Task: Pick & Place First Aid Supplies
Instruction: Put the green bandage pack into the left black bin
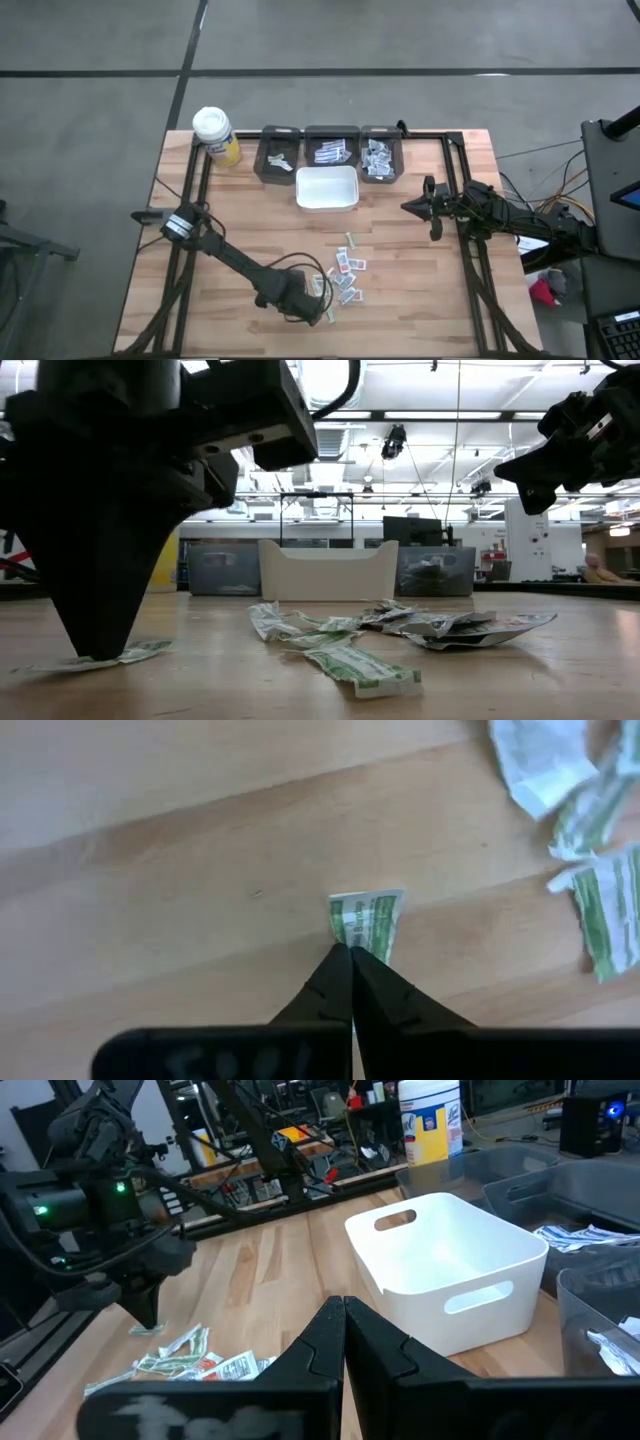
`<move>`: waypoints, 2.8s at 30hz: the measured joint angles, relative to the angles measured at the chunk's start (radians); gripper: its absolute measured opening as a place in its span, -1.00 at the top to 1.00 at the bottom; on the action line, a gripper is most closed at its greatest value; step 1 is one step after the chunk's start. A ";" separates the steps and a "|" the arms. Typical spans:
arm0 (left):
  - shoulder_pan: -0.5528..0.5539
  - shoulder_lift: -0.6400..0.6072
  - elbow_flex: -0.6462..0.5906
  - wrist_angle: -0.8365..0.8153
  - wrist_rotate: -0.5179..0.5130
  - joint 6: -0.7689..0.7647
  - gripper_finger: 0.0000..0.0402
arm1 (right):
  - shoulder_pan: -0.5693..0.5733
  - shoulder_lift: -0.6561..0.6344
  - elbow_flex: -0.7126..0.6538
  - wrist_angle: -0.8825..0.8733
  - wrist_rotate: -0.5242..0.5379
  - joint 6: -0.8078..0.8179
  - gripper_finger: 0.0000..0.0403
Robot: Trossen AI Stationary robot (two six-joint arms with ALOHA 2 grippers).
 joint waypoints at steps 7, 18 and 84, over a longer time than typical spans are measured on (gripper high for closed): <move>0.005 -0.039 0.080 -0.224 -0.192 0.085 1.00 | 0.000 0.000 0.000 -0.001 0.000 0.000 0.96; 0.009 -0.180 0.139 -0.450 -0.557 0.090 1.00 | 0.000 0.000 0.000 -0.005 0.000 0.000 0.96; 0.900 -0.372 -0.021 -0.168 -0.129 1.430 0.54 | 0.000 0.005 0.000 -0.020 0.105 0.016 0.96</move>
